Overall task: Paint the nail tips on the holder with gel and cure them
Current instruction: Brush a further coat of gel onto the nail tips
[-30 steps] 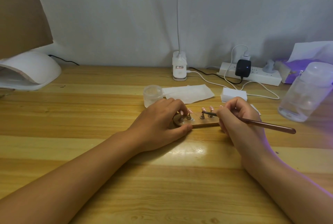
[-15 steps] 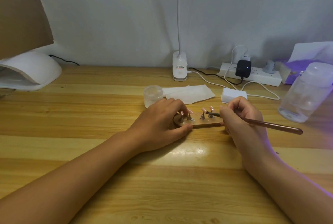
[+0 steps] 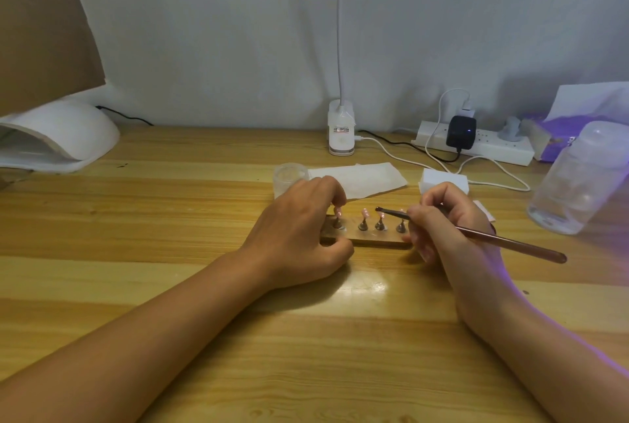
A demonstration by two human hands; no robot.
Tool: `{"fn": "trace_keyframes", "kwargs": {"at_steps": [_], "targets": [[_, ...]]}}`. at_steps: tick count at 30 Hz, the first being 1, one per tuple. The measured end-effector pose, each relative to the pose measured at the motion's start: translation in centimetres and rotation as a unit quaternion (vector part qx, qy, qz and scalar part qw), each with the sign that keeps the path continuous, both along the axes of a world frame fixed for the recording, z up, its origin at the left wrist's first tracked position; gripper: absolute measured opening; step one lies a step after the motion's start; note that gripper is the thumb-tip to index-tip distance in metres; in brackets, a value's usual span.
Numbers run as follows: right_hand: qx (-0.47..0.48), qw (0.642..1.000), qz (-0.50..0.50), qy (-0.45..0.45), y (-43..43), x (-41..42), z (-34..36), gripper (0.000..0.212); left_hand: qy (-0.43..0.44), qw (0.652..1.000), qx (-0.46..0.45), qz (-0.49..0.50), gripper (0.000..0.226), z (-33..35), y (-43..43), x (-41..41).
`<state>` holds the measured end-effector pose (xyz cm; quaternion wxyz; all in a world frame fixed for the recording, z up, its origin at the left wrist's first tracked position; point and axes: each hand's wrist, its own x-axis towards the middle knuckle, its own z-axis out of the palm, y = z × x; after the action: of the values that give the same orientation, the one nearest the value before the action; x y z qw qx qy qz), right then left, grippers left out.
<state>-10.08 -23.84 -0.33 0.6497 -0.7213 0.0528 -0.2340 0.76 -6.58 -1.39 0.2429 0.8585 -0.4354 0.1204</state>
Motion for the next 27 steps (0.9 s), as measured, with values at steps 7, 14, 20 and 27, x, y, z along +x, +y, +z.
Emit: {"fn": "trace_keyframes", "kwargs": {"at_steps": [7,14,20,27], "targets": [[0.099,0.994,0.044,0.012,-0.1,-0.1,0.3,0.011,-0.059,0.998,-0.007,-0.037,0.025,0.1,-0.5,-0.1],[0.135,0.99,0.039,-0.002,0.6,0.1,0.1,0.01,-0.069,0.997,-0.021,-0.024,0.021,0.0,-0.7,0.1],[0.147,0.989,0.027,0.006,0.6,0.3,0.0,0.027,-0.019,0.997,-0.071,-0.011,0.017,0.0,-1.1,-0.2],[0.144,0.989,0.009,0.003,0.8,0.5,-0.1,0.028,-0.048,0.996,-0.073,0.014,0.012,-0.1,-1.8,-0.5]]}}
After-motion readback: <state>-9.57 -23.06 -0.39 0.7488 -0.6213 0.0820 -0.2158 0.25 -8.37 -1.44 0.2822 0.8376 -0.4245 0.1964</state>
